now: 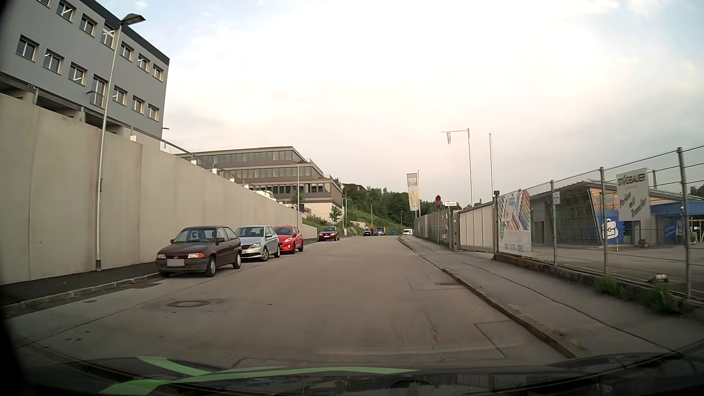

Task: Follow the waypoints while adhering to traffic rules and regulations

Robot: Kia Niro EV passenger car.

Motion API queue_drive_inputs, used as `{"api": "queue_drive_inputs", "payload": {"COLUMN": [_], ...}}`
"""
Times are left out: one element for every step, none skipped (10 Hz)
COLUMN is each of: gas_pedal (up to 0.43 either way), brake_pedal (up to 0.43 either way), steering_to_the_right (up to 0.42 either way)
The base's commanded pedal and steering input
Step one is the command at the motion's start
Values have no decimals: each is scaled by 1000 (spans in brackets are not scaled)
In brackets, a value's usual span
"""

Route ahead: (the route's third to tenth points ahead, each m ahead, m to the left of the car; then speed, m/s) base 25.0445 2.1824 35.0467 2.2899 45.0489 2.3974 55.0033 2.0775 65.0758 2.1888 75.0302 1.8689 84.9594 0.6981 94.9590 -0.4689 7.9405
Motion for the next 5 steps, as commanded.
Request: {"api": "queue_drive_inputs", "payload": {"gas_pedal": [118,118,118,130,130], "brake_pedal": [0,0,0,0,0], "steering_to_the_right": [-3,1,1,0,0]}}
